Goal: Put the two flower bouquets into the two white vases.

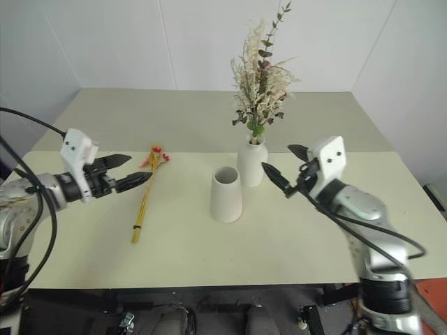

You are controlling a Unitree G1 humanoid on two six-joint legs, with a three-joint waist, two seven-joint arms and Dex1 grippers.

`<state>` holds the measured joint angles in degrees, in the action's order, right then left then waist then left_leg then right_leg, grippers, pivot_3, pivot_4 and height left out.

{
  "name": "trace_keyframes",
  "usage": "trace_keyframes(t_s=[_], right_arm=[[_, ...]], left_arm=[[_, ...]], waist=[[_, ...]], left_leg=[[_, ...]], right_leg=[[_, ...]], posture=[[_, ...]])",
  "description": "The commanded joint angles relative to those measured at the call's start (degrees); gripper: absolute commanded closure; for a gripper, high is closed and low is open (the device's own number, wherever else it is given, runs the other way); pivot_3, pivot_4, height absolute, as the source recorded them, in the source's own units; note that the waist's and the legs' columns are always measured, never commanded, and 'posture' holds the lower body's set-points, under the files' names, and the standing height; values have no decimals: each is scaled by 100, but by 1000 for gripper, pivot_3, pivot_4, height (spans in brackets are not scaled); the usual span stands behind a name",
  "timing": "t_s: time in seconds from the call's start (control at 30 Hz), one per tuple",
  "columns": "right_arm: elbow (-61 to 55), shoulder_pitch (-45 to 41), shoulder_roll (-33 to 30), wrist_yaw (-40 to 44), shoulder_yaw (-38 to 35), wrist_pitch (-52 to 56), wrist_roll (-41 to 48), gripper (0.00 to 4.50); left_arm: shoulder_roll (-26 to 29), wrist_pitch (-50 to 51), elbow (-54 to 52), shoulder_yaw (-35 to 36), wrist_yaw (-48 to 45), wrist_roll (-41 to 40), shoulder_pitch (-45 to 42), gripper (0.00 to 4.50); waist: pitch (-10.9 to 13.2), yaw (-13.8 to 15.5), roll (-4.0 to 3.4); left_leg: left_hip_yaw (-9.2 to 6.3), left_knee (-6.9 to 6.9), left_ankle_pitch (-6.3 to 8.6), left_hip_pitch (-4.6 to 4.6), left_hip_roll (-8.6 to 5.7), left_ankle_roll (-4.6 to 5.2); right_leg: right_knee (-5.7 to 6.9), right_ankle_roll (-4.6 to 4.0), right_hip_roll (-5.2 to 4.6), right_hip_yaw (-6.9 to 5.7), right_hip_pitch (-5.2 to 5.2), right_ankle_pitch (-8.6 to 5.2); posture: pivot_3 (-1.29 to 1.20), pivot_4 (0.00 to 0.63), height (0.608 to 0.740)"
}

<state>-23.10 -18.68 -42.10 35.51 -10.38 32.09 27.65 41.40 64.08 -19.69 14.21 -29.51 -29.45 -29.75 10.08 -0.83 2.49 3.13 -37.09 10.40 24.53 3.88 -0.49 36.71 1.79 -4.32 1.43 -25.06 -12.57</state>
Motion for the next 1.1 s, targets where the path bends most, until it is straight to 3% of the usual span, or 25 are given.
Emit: trace_keyframes(t_s=[0.03, 0.1, 0.23, 0.4, 0.57, 0.7, 1.07, 1.1], right_arm=[[-501, 105, -750, 558, -385, 475, 309, 25], [-513, 144, -1186, 900, -471, 670, 459, 25], [-482, 25, -1865, 1363, -479, 1185, 766, 25], [-508, -173, -2082, 1480, -439, 1508, 1028, 25], [-690, -163, -2021, 1334, -491, 1704, 1123, 25], [-787, -79, -2029, 1249, -625, 1821, 1151, 0], [-1006, 358, -1931, 949, -988, 1991, 1159, 0], [-1009, 388, -1925, 925, -1002, 1984, 1149, 0]], left_arm=[[-341, 2008, -529, 73, 1244, 392, -816, 0], [-538, 2669, -299, -12, 1544, 448, -1168, 0], [-868, 2842, 430, -381, 2299, 402, -1338, 0], [-1340, 2842, 1132, -580, 2943, 411, -1419, 0], [-1483, 2842, 1994, -800, 2896, 554, -1859, 0], [-1419, 2837, 2651, -1110, 2601, 664, -2220, 872], [-1282, 2400, 3723, -1481, 2038, 1051, -2570, 4483], [-1299, 2311, 3733, -1464, 2084, 1134, -2569, 4483]], waist=[[-2, 13, 6], [-2, 7, 7], [-2, -37, 7], [2, -9, 14], [3, 20, 15], [3, 21, 15], [3, 19, 15], [3, 19, 15]], left_leg=[[-1, 1, 0, -9, -1, 0], [-5, 4, 1, -30, -4, 0], [-5, 18, 2, -64, -6, 0], [-9, 22, 2, -74, -7, 0], [-10, 20, 2, -48, -15, 0], [-12, 19, 2, -43, -19, 0], [-14, 19, 2, -40, -19, 0], [-14, 19, 2, -40, -19, 0]], right_leg=[[-2, 6, 1, 0, 5, -4], [-5, 13, 3, 0, 27, -9], [-22, 12, 3, 6, 56, -10], [-49, 8, 2, 4, 78, -6], [-62, 1, -4, 1, 66, 6], [-66, -17, -7, -2, 66, 20], [-67, -14, -9, -5, 64, 20], [-66, -14, -9, -5, 64, 20]], posture=[[0, 150, 740], [0, 150, 740], [0, 150, 740], [0, 150, 740], [0, 150, 740], [0, 150, 740], [0, 150, 740], [0, 150, 740]])
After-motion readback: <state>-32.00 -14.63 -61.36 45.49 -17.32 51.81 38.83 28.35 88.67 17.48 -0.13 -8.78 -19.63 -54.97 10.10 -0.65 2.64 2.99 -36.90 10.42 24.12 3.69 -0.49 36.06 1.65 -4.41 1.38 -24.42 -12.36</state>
